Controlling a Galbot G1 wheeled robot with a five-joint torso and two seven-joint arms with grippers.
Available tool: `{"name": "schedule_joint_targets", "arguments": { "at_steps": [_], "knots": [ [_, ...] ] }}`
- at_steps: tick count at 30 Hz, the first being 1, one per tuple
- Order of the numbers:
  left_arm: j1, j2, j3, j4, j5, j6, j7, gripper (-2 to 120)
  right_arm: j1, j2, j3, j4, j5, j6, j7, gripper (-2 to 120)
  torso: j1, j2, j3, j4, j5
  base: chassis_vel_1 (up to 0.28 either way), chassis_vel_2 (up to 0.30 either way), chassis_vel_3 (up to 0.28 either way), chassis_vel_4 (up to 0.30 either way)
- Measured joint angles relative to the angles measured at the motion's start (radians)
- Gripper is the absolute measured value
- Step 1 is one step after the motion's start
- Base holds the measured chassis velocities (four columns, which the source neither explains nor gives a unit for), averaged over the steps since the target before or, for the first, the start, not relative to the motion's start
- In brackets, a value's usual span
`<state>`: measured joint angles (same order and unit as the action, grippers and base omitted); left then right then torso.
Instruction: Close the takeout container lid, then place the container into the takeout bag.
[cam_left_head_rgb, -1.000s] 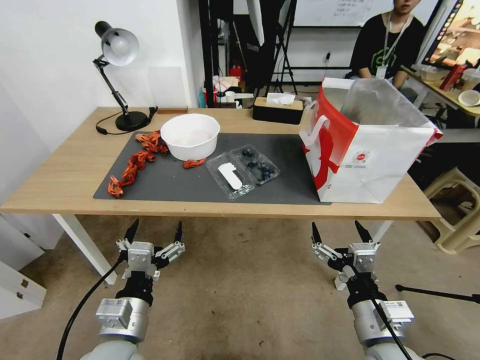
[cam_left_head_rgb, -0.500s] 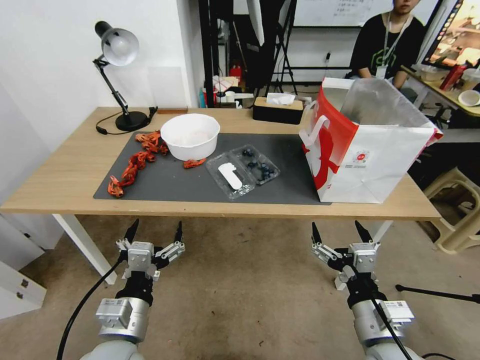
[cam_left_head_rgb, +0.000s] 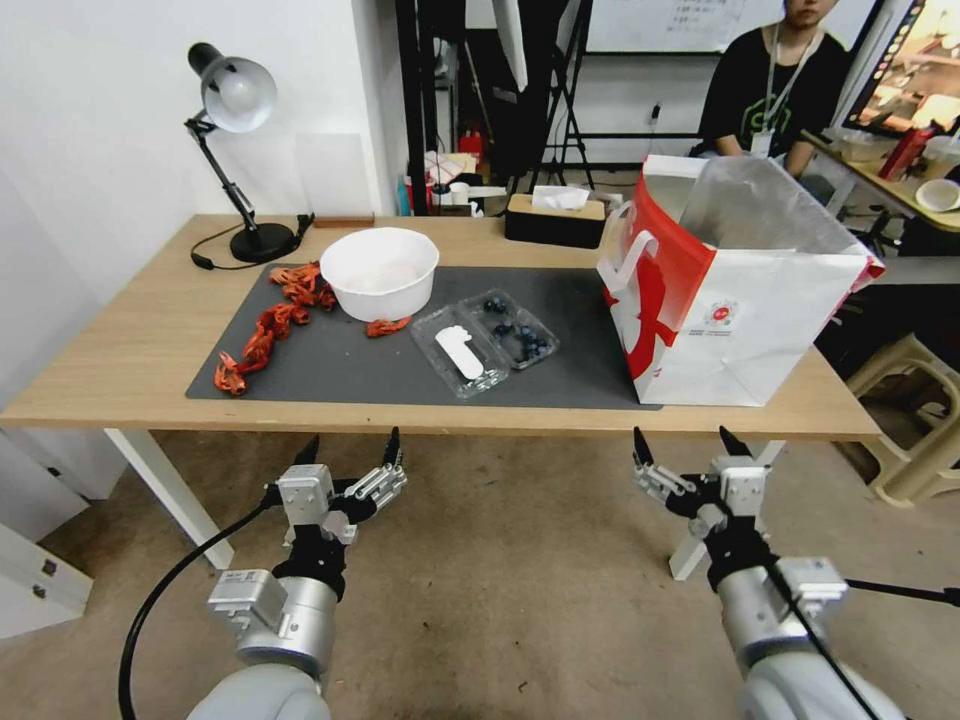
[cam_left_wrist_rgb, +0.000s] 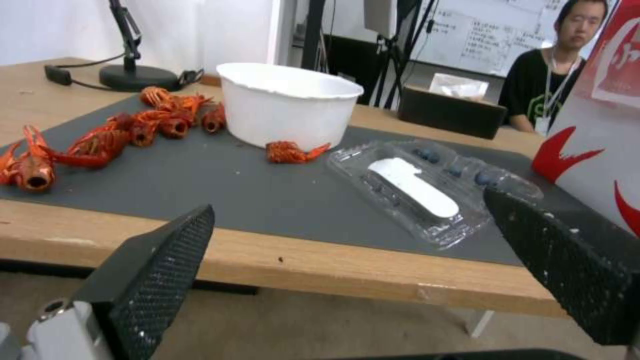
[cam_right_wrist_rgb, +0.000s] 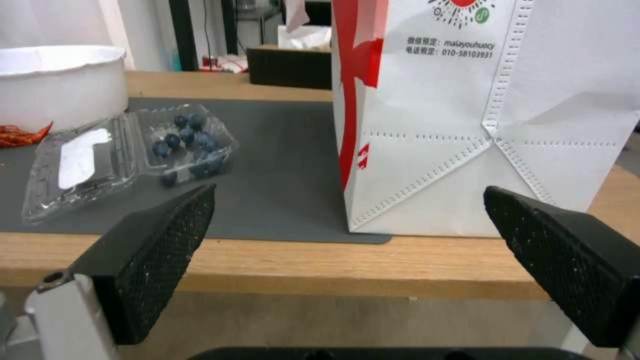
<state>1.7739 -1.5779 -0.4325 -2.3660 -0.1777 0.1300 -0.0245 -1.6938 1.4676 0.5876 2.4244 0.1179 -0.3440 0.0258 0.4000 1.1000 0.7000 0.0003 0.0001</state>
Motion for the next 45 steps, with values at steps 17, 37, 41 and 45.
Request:
{"name": "schedule_joint_targets", "arguments": {
  "at_steps": [17, 37, 41, 45],
  "knots": [
    [-0.045, 0.071, -0.024, 0.067, -0.034, -0.066, 0.020, 100, 0.119, -0.158, -0.045, -0.013, 0.284, 0.018, 0.078, 100, 0.000, 0.000, 0.000, -0.0003, 0.0000, 0.000, 0.000, 0.000, 0.000],
    [-0.037, 0.019, -0.049, 0.067, -0.013, -0.101, 0.025, 100, 0.669, -0.340, -0.397, -0.404, 0.598, -0.076, 0.401, 100, 0.000, 0.000, 0.000, -0.0003, -0.0003, 0.000, 0.000, 0.000, 0.000],
    [-0.037, 0.017, -0.057, 0.067, -0.013, -0.106, 0.022, 100, 0.760, -0.322, -0.457, -0.476, 0.632, -0.115, 0.465, 100, 0.000, 0.000, 0.000, -0.0002, -0.0002, 0.000, 0.000, 0.000, 0.000],
    [-0.036, 0.018, -0.064, 0.070, -0.016, -0.113, 0.019, 100, 0.840, -0.310, -0.494, -0.534, 0.647, -0.156, 0.505, 100, 0.000, 0.000, 0.000, -0.0003, -0.0002, 0.000, 0.000, 0.000, 0.000]
  ]
}}
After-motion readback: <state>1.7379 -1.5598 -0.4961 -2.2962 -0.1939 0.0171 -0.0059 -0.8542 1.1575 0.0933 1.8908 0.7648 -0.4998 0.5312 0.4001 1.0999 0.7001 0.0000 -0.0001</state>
